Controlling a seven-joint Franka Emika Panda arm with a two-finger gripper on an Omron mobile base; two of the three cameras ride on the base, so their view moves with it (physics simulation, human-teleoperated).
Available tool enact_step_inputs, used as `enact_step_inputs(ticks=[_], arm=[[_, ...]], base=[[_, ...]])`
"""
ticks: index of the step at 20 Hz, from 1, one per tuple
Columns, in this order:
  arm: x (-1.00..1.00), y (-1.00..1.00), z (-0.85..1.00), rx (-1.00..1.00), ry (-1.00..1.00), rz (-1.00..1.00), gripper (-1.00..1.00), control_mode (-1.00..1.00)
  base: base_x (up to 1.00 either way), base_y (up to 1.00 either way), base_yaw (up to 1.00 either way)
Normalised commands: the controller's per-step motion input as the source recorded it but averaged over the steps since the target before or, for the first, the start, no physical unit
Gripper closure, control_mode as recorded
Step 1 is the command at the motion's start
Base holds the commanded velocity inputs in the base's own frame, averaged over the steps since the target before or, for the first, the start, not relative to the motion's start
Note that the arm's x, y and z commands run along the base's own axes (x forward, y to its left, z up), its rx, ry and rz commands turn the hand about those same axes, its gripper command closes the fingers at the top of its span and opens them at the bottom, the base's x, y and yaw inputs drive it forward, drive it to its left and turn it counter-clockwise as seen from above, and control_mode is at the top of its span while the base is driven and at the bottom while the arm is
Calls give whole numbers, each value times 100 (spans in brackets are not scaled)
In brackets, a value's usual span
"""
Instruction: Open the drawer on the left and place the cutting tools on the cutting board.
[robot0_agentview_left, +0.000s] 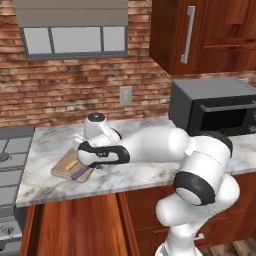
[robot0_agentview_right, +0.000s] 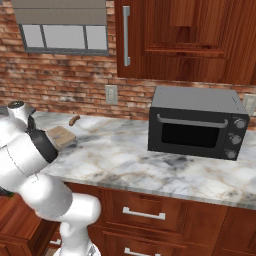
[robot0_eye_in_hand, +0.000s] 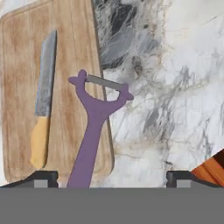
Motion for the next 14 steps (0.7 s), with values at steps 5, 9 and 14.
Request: enact_step_inputs(ticks=[5,9,14], arm=[[-100,-100,50,0,0,-4,-100,-100],[-100,-100,80,0,-1,-2,-100,-100],[-96,-100,87,0,-6,0,-100,-100]], base=[[0,0,0],[0,0,0],[0,0,0]])
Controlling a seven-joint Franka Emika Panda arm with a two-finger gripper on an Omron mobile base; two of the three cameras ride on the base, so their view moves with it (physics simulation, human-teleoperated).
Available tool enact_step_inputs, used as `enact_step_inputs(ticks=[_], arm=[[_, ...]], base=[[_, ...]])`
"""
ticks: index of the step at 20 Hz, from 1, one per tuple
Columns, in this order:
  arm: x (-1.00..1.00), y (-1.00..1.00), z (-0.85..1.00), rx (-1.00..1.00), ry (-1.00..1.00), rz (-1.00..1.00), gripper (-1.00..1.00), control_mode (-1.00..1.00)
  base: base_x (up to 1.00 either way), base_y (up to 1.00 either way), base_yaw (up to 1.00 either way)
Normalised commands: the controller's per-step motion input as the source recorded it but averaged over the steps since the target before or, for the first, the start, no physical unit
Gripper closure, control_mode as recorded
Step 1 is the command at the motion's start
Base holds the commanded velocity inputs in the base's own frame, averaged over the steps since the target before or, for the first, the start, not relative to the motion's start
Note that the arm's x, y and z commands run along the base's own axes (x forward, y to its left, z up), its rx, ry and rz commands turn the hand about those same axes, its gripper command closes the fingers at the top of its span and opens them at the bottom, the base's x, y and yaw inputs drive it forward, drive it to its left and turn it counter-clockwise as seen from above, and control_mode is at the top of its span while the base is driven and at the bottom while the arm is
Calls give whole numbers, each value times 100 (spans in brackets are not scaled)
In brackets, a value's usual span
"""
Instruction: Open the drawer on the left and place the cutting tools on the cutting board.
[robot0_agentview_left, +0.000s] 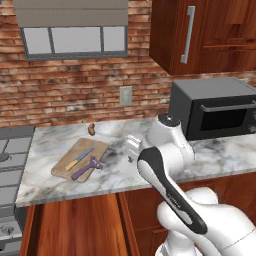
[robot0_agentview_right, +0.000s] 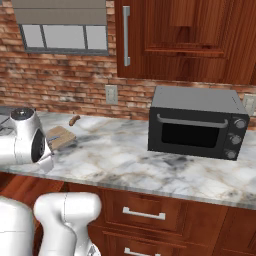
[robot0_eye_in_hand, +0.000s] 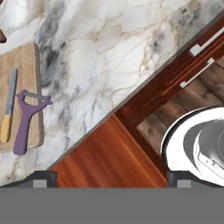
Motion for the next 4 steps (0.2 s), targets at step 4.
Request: enact_step_inputs(ticks=[4], arm=[[-62,-100,94,1,-1,0,-100,-100]], base=[[0,0,0]])
